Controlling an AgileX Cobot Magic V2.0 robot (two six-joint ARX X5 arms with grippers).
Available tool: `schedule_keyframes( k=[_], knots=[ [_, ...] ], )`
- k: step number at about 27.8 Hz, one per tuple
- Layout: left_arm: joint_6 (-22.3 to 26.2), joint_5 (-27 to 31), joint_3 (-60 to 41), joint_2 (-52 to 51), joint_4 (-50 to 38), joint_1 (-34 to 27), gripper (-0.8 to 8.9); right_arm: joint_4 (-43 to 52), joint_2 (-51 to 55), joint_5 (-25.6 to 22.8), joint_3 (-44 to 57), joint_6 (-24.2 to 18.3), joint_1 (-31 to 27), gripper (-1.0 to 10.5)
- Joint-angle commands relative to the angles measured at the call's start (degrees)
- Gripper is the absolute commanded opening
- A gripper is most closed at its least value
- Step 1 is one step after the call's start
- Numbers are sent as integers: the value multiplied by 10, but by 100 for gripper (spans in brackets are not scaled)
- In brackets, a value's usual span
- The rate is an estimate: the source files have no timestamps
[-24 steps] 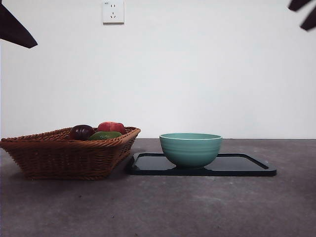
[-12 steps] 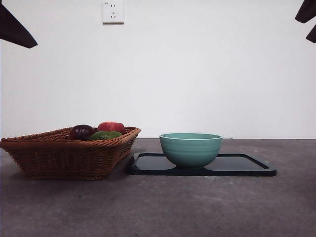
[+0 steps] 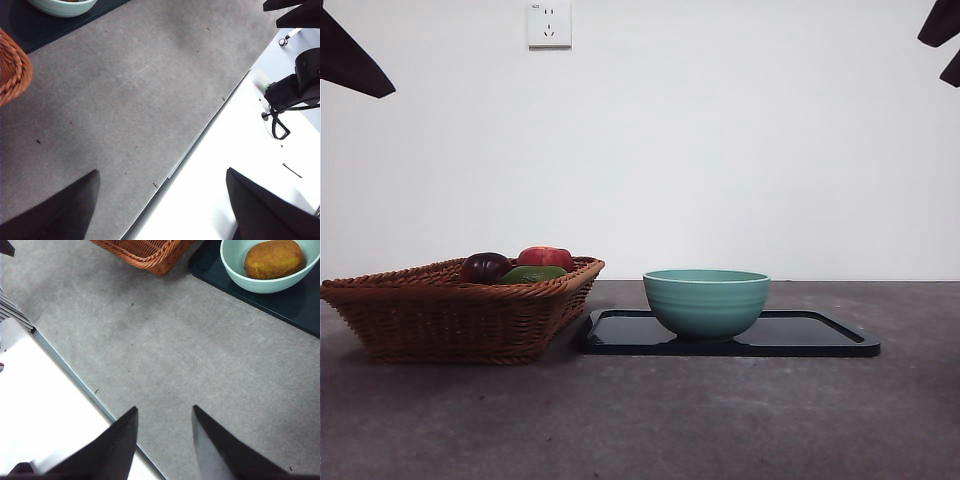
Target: Pick up the wifruite, put it on the bowl, pick up the plate, put it on desk
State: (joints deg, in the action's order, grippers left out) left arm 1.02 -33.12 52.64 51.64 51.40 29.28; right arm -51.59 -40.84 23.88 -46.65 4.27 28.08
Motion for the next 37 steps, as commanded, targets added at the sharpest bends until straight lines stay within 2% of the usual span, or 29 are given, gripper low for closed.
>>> schedule_keyframes(
  k=[1, 14, 23, 32, 37],
  knots=[
    [11, -3, 4, 3, -2, 4, 405, 5, -2, 2, -7, -5, 3, 166],
    [9, -3, 4, 3, -11, 4, 405, 6, -2, 2, -7, -5, 3, 166],
    [-16, 8, 36, 28, -78, 4, 406, 5, -2, 2, -7, -5, 3, 166],
    [3, 23, 176, 167, -77, 4, 406, 6, -2, 7, -7, -5, 3, 166],
    [24, 28, 309, 310, -77, 9, 405, 5, 14, 36, -7, 2, 3, 166]
  ],
)
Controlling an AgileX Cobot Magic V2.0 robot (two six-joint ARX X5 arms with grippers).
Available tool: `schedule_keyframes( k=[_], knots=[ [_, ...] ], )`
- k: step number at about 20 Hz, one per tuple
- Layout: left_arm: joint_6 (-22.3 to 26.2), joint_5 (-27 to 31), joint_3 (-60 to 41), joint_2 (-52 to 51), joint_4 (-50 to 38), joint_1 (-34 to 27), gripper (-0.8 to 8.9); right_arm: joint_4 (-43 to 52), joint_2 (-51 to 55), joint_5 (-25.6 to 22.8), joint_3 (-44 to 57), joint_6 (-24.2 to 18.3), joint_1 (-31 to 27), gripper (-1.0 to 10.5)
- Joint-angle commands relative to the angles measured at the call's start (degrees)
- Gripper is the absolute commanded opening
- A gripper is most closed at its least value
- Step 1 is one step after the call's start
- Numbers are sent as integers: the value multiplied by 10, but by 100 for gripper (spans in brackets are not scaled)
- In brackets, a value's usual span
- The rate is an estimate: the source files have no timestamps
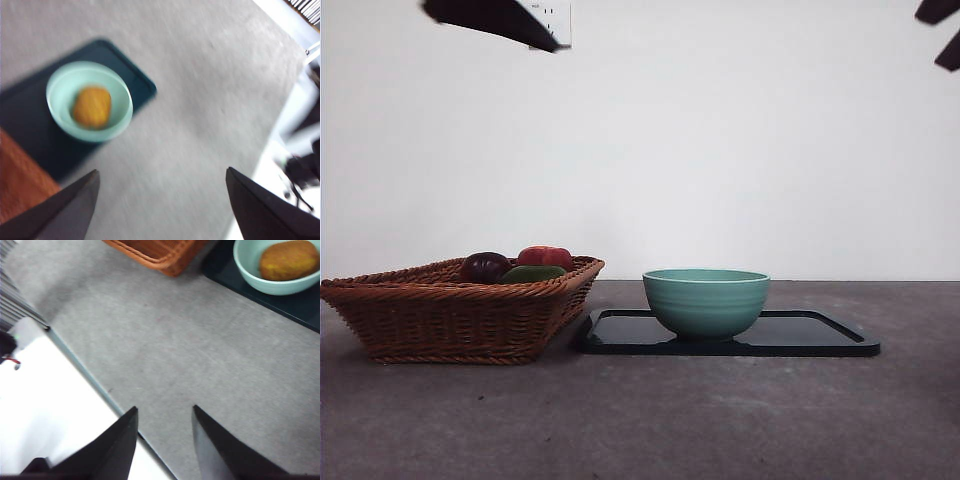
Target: Pick up the wifruite, put it on the bowl, pick up the plate, put it on desk
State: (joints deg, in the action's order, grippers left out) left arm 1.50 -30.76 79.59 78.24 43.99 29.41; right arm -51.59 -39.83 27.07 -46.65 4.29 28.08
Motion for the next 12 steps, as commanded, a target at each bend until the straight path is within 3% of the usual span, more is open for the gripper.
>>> schedule_keyframes(
  k=[1, 12],
  knots=[
    [25, 17, 63, 73, -3, 11, 405, 5, 12, 4, -7, 4, 3, 166],
    [104, 123, 266, 338, -3, 66, 405, -42, 87, 4, -7, 33, 3, 166]
  ],
)
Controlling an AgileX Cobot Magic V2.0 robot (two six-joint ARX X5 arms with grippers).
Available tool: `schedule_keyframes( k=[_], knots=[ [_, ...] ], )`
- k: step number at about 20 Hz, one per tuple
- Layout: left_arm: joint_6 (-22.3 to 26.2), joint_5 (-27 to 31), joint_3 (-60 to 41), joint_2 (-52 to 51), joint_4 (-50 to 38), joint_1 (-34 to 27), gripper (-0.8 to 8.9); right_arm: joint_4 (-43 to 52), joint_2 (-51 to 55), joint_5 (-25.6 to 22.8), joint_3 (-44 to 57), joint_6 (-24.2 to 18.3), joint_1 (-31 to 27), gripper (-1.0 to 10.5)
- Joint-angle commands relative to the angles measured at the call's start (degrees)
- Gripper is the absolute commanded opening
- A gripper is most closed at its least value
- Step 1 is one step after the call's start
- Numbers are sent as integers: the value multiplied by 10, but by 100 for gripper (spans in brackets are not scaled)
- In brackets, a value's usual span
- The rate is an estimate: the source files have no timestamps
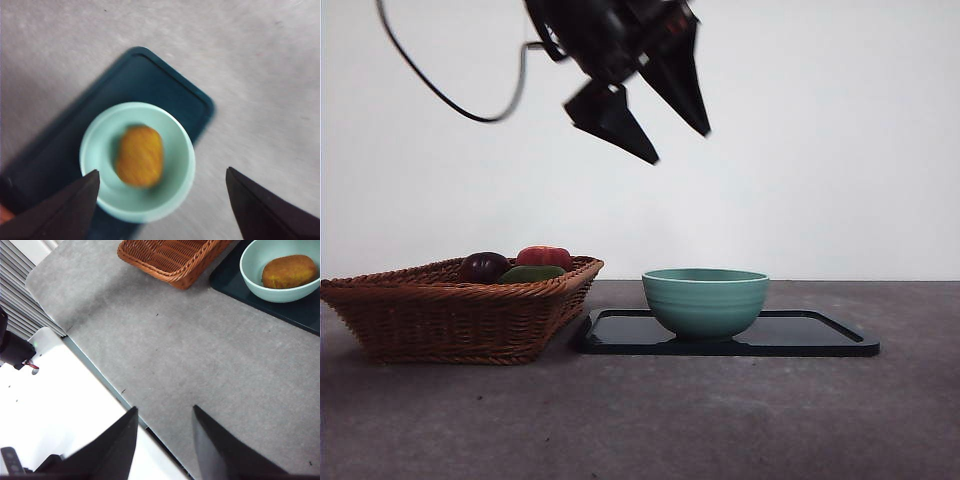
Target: Pick up the wifruite, put it on the bowl, pick up the plate, put it on desk
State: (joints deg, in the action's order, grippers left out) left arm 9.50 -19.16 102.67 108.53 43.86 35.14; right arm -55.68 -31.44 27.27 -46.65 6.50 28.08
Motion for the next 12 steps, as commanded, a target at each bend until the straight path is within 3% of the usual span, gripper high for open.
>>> schedule_keyframes(
  k=[1, 12],
  knots=[
    [32, 12, 52, 56, -2, 14, 405, -6, 7, 2, -7, 14, 3, 166],
    [92, 48, 96, 178, -2, 34, 404, -27, 24, -3, -7, 23, 3, 166]
  ],
)
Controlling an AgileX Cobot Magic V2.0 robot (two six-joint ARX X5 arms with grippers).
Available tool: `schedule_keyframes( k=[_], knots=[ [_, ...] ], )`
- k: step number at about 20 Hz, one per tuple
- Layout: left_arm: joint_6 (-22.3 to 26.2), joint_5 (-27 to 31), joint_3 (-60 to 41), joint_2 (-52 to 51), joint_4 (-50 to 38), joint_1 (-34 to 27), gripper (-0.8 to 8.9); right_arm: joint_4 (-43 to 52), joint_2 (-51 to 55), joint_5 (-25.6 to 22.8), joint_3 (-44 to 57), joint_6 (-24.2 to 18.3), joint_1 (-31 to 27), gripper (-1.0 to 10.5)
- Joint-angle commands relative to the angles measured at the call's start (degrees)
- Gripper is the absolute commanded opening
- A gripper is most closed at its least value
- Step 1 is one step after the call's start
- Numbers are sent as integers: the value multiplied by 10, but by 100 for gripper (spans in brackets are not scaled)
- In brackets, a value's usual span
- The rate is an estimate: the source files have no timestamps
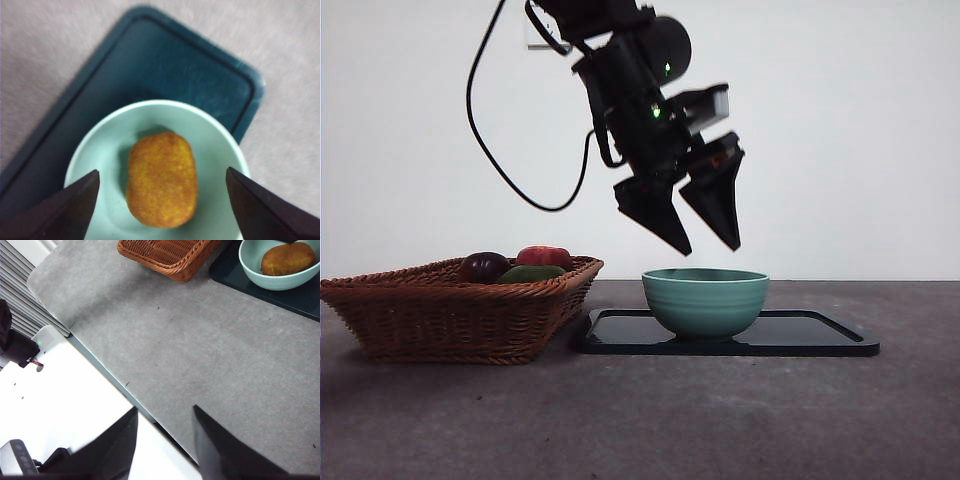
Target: Pick up the wifruite, put it on the bowl, pick up the plate, put it on desk
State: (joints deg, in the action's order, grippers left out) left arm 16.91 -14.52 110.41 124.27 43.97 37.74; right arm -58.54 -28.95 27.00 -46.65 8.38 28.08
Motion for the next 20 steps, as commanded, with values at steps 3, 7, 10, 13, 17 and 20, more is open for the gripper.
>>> schedule_keyframes(
  k=[3, 7, 10, 13, 17, 20],
  knots=[
    [29, 12, 18, 34, -4, 11, 402, 2, -1, 0, -7, 6, 3, 166],
    [33, 14, 18, 48, -4, 11, 402, 1, -1, 0, -7, 6, 3, 166],
    [35, 14, 18, 51, -10, 12, 402, 1, -1, 0, -7, 6, 3, 166],
    [35, 14, 18, 51, -17, 12, 402, 1, -1, 0, -7, 6, 3, 166],
    [35, 14, 18, 52, -16, 12, 402, 2, -1, 0, -7, 6, 3, 166],
    [34, 14, 18, 56, -15, 12, 402, 2, -1, 0, -7, 6, 3, 166]
  ],
)
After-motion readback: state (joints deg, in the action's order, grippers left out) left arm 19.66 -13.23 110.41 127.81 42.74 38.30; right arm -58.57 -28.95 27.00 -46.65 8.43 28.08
